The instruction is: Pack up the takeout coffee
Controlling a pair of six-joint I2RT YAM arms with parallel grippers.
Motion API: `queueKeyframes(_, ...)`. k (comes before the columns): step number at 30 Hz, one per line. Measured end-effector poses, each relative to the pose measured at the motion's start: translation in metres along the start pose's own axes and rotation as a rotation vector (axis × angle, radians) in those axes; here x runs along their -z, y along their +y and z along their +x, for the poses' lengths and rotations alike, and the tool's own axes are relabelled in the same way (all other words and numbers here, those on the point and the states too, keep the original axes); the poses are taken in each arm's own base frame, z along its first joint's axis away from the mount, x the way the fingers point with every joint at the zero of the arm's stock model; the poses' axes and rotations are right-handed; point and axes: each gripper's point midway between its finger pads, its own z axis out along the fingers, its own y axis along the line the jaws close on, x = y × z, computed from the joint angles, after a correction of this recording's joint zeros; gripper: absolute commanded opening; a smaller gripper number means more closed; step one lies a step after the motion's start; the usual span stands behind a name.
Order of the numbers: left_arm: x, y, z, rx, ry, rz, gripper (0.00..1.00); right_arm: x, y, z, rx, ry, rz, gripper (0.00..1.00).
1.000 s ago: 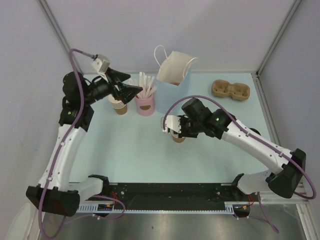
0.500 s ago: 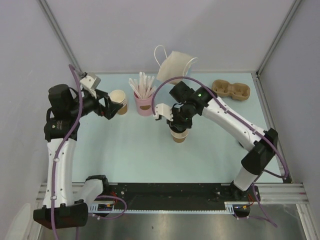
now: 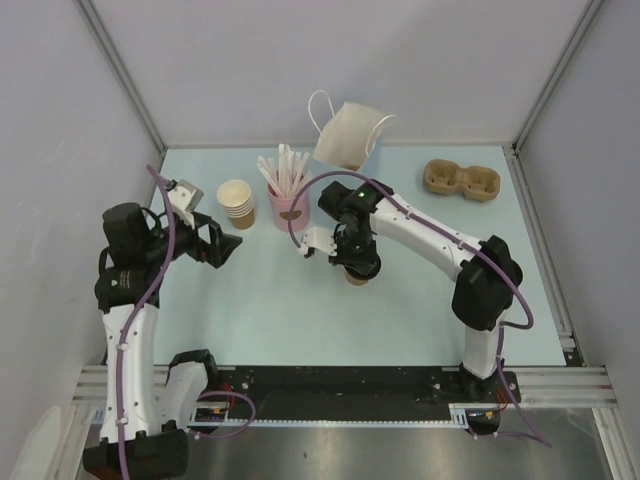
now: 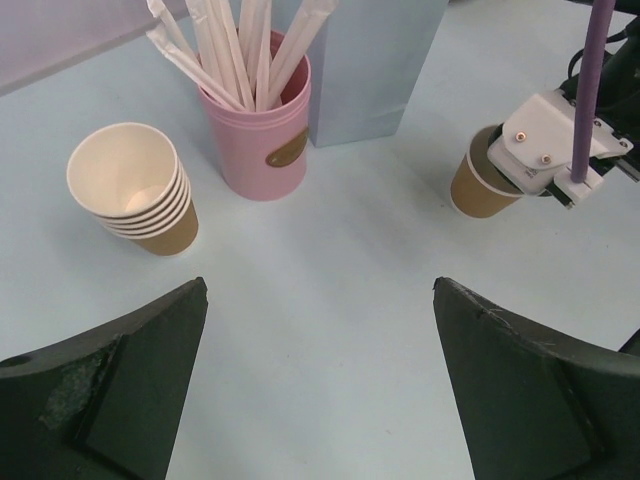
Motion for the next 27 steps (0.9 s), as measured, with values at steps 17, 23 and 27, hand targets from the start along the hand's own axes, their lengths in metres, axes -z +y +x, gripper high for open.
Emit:
queueKeyframes(17, -0.005, 0.003, 0.009, 0.004, 0.0, 0.003, 0.99, -0.01, -0.019, -0.003, -0.002, 0.035, 0.017, 0.05)
queueKeyframes(23, -0.006, 0.004, 0.01, 0.005, 0.0, 0.003, 0.99, -0.012, -0.018, -0.008, 0.01, 0.036, 0.016, 0.05)
queueKeyframes(27, -0.007, 0.004, 0.013, 0.01, 0.004, 0.004, 0.99, -0.013, -0.017, -0.01, 0.019, 0.037, 0.013, 0.05)
